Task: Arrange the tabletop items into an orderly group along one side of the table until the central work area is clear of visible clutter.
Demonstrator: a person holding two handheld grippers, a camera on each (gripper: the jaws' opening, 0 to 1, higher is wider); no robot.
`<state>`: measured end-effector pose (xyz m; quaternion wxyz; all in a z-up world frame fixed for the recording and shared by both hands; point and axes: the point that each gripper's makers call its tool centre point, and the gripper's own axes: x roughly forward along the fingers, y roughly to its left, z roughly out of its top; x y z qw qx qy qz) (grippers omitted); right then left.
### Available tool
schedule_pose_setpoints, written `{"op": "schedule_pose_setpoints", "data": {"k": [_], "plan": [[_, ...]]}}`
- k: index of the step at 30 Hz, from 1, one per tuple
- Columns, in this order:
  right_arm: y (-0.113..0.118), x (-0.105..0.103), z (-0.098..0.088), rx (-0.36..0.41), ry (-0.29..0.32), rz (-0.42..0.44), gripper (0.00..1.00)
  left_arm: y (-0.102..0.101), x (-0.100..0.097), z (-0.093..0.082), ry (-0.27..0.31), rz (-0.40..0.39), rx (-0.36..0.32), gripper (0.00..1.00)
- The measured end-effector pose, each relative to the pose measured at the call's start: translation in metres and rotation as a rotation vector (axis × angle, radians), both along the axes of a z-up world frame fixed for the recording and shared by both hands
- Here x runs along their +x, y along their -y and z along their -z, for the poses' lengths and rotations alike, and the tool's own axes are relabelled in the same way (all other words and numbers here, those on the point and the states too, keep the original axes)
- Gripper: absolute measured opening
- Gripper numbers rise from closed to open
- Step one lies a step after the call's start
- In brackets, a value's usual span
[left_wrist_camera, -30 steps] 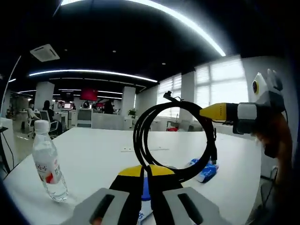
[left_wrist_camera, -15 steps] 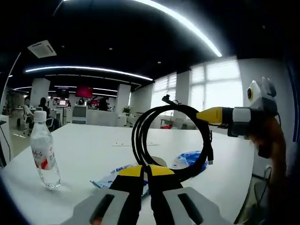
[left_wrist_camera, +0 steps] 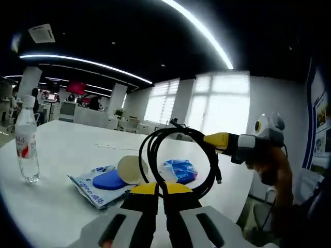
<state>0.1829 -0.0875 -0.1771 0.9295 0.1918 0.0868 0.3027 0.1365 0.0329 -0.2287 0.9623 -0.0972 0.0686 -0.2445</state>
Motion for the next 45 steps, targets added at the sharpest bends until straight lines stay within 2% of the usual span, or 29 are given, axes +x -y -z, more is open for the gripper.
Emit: {"op": "schedule_pose_setpoints", "data": {"k": [3,7,9,11,14,18,19,21,23,24,28,29,31,32,33,35,36,38,42,45], "plan": [[0.004,-0.002,0.015,-0.017,-0.026,0.011,0.01,0.003,-0.001,0.009,-0.021,0.003,0.042,0.02],[0.008,-0.003,0.030,-0.008,-0.064,0.032,0.01,0.008,-0.002,0.024,-0.057,0.016,0.036,0.02],[0.012,-0.004,0.038,-0.009,-0.085,0.044,0.01,0.012,-0.006,0.034,-0.117,0.034,-0.018,0.02],[0.015,-0.006,0.051,-0.017,-0.105,0.058,0.01,0.012,-0.006,0.039,-0.114,0.032,-0.017,0.02],[0.019,-0.005,0.068,-0.025,-0.142,0.077,0.01,0.016,-0.007,0.053,-0.151,0.038,-0.023,0.02],[0.023,-0.002,0.084,-0.017,-0.186,0.096,0.01,0.018,-0.004,0.061,-0.175,0.025,-0.034,0.01],[0.028,0.000,0.093,-0.047,-0.195,0.118,0.01,0.019,-0.003,0.061,-0.173,0.031,-0.028,0.01],[0.031,0.001,0.105,-0.053,-0.219,0.134,0.01,0.024,-0.003,0.063,-0.186,0.041,-0.034,0.01],[0.033,0.001,0.111,-0.036,-0.248,0.138,0.01,0.026,-0.002,0.065,-0.190,0.033,-0.002,0.01],[0.033,0.002,0.112,-0.041,-0.244,0.141,0.01,0.027,-0.002,0.065,-0.189,0.033,0.003,0.01],[0.038,0.002,0.126,-0.187,-0.231,0.155,0.02,0.029,0.001,0.069,-0.201,0.034,0.013,0.01],[0.038,0.001,0.126,-0.183,-0.235,0.168,0.02,0.029,0.003,0.070,-0.204,0.033,0.011,0.01],[0.041,0.003,0.128,-0.254,-0.205,0.174,0.02,0.029,0.006,0.073,-0.205,0.028,0.007,0.00],[0.038,0.002,0.131,-0.271,-0.213,0.165,0.03,0.033,0.005,0.073,-0.209,0.049,-0.014,0.00],[0.038,0.000,0.135,-0.323,-0.209,0.149,0.03,0.036,0.005,0.075,-0.220,0.058,-0.023,0.00],[0.039,-0.002,0.144,-0.384,-0.226,0.153,0.02,0.041,0.005,0.078,-0.227,0.074,-0.014,0.00],[0.037,-0.001,0.141,-0.363,-0.204,0.163,0.02,0.042,0.005,0.078,-0.225,0.070,-0.013,0.00],[0.038,-0.002,0.140,-0.369,-0.200,0.171,0.02,0.041,0.006,0.080,-0.225,0.069,-0.007,0.00],[0.040,-0.001,0.140,-0.439,-0.169,0.174,0.02,0.038,0.007,0.088,-0.245,0.063,-0.020,0.00],[0.039,-0.001,0.139,-0.463,-0.159,0.177,0.02,0.038,0.007,0.087,-0.245,0.065,-0.031,0.00]]}}
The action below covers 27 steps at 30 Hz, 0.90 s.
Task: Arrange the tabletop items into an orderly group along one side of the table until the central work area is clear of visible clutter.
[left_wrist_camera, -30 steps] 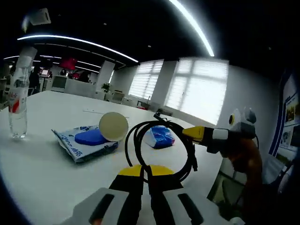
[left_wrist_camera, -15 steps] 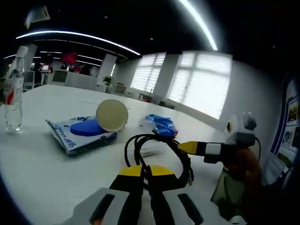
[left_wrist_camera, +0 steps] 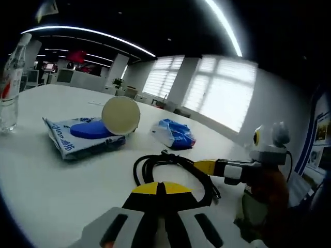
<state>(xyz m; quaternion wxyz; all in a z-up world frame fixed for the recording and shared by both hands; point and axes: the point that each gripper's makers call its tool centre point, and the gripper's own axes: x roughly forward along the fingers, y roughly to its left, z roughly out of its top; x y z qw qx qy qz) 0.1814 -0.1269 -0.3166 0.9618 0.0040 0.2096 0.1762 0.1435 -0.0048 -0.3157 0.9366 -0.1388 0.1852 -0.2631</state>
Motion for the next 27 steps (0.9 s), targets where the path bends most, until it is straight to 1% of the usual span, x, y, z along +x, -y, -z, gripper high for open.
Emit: {"op": "schedule_pose_setpoints", "data": {"k": [2,3,4,5,6,8,9,10,11,13,15,17,22,25,26,27], "plan": [[0.000,0.000,-0.001,-0.014,0.005,-0.002,0.04,-0.001,0.000,0.000,0.000,-0.002,0.005,0.00],[0.000,0.000,-0.001,-0.039,0.015,-0.014,0.09,-0.002,0.000,0.000,0.000,-0.005,0.006,0.00],[0.004,0.001,0.000,-0.051,0.017,0.008,0.19,-0.003,0.000,0.000,-0.001,-0.007,0.007,0.00],[0.005,0.001,0.000,-0.052,0.018,0.012,0.26,-0.004,0.000,0.000,-0.001,-0.009,0.007,0.00],[0.004,0.002,-0.002,-0.035,0.023,0.016,0.29,-0.007,0.001,0.001,0.005,-0.019,0.027,0.00],[0.003,0.001,-0.003,-0.036,0.025,0.005,0.25,-0.009,0.001,0.002,0.004,-0.031,0.041,0.00],[0.007,0.004,-0.009,-0.068,0.066,0.016,0.25,-0.011,0.002,0.003,0.004,-0.035,0.052,0.00],[0.010,0.005,-0.011,-0.097,0.085,0.021,0.26,-0.011,0.001,0.003,0.003,-0.036,0.051,0.00],[0.013,0.004,-0.012,-0.120,0.088,0.033,0.27,-0.011,0.001,0.003,0.003,-0.036,0.048,0.00],[0.012,0.005,-0.017,-0.148,0.123,0.015,0.28,-0.011,0.000,0.002,0.009,-0.039,0.046,0.01],[0.013,0.006,-0.020,-0.147,0.128,0.021,0.29,-0.013,0.000,0.001,0.015,-0.050,0.056,0.02],[0.013,0.005,-0.023,-0.158,0.141,0.019,0.30,-0.017,0.002,0.001,0.023,-0.070,0.084,0.03],[0.013,0.008,-0.025,-0.161,0.153,0.016,0.32,-0.019,0.003,-0.007,0.065,-0.088,0.088,0.04],[0.012,0.009,-0.026,-0.152,0.160,0.011,0.32,-0.021,0.004,-0.014,0.105,-0.092,0.125,0.07],[0.011,0.009,-0.027,-0.152,0.164,0.008,0.33,-0.021,0.004,-0.015,0.112,-0.092,0.137,0.07],[0.010,0.009,-0.029,-0.149,0.172,0.005,0.33,-0.022,0.004,-0.017,0.114,-0.100,0.135,0.07]]}}
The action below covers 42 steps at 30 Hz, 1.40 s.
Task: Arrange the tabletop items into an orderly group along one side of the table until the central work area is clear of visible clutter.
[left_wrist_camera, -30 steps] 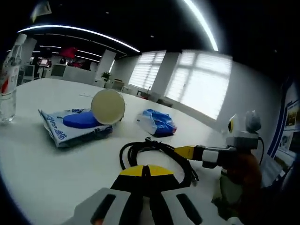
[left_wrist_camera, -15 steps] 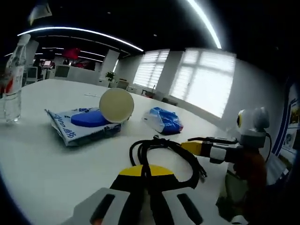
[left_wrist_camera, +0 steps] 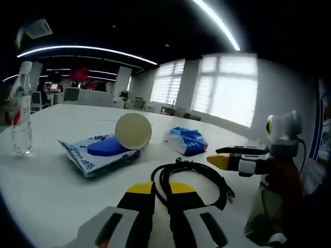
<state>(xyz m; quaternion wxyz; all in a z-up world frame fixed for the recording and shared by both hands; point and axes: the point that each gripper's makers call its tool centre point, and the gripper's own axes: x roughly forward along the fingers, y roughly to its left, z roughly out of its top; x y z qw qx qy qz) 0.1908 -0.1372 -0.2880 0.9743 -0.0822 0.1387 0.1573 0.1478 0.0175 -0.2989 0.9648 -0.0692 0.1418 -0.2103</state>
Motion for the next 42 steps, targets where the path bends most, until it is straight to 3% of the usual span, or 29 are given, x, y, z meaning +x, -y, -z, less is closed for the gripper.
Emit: {"op": "schedule_pose_setpoints", "data": {"k": [11,21,25,30,40,42], "plan": [[-0.006,0.000,-0.028,-0.091,0.114,0.000,0.36,-0.008,-0.004,-0.018,0.086,-0.028,0.072,0.25],[-0.029,0.004,-0.043,-0.084,0.135,-0.080,0.38,-0.023,-0.012,-0.028,0.148,-0.063,0.085,0.42],[-0.046,0.008,-0.047,-0.073,0.124,-0.142,0.40,-0.036,-0.016,-0.032,0.186,-0.098,0.102,0.44],[-0.067,0.018,-0.050,-0.100,0.108,-0.185,0.41,-0.049,-0.021,-0.031,0.177,-0.114,0.149,0.48],[-0.119,0.043,-0.050,-0.134,0.037,-0.263,0.37,-0.062,-0.026,-0.040,0.179,-0.128,0.078,0.53],[-0.123,0.051,-0.050,-0.134,0.030,-0.246,0.37,-0.065,-0.028,-0.040,0.181,-0.139,0.091,0.54]]}}
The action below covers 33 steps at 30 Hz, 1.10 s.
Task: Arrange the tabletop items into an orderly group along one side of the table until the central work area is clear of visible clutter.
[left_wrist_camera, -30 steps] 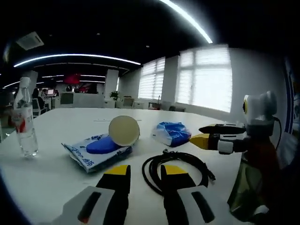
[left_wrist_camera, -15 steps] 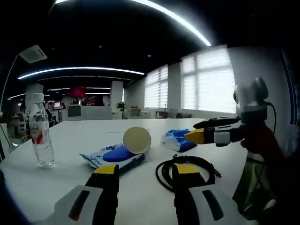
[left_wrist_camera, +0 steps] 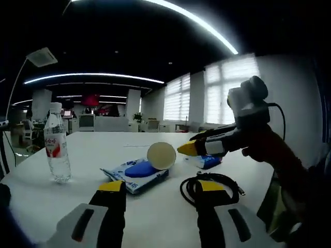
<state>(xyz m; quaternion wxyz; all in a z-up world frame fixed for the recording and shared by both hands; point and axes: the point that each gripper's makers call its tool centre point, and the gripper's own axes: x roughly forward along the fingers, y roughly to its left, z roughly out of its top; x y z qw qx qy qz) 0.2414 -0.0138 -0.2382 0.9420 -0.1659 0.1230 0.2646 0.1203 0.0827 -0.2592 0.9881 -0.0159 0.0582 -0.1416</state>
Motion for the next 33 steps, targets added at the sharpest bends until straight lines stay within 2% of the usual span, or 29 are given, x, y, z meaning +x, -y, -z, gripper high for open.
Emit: {"op": "schedule_pose_setpoints", "data": {"k": [6,11,12,14,16,17,19,21,25,30,32,33], "plan": [[-0.005,0.020,0.007,-0.032,-0.027,0.052,0.32,-0.011,-0.002,-0.005,0.016,-0.021,-0.004,0.53],[-0.006,0.034,0.013,-0.051,0.009,0.109,0.35,-0.014,-0.006,-0.009,0.027,-0.012,-0.005,0.51],[-0.001,0.036,0.018,-0.105,-0.001,0.126,0.35,-0.014,-0.007,-0.009,0.028,-0.007,0.005,0.49],[-0.002,0.042,0.023,-0.098,-0.003,0.141,0.33,-0.015,-0.009,-0.008,0.029,-0.009,0.020,0.48],[0.003,0.047,0.029,-0.105,-0.032,0.166,0.32,-0.018,-0.010,-0.007,0.027,-0.018,0.033,0.48],[0.003,0.051,0.028,-0.085,-0.037,0.163,0.30,-0.018,-0.010,-0.007,0.027,-0.019,0.035,0.48],[0.003,0.047,0.033,-0.043,-0.060,0.183,0.25,-0.021,-0.010,-0.004,0.012,-0.022,0.043,0.49],[0.003,0.047,0.036,-0.046,-0.066,0.179,0.20,-0.022,-0.010,-0.002,-0.004,-0.021,0.050,0.50],[0.006,0.050,0.042,-0.035,-0.093,0.199,0.12,-0.023,-0.010,-0.005,0.000,-0.018,0.059,0.51],[0.010,0.053,0.043,-0.044,-0.087,0.216,0.01,-0.023,-0.012,-0.003,-0.002,-0.008,0.048,0.51],[0.014,0.052,0.042,-0.021,-0.093,0.226,0.00,-0.018,-0.015,0.000,-0.020,0.033,-0.016,0.51],[0.014,0.052,0.042,-0.014,-0.096,0.229,0.00,-0.019,-0.015,0.000,-0.018,0.033,-0.018,0.51]]}}
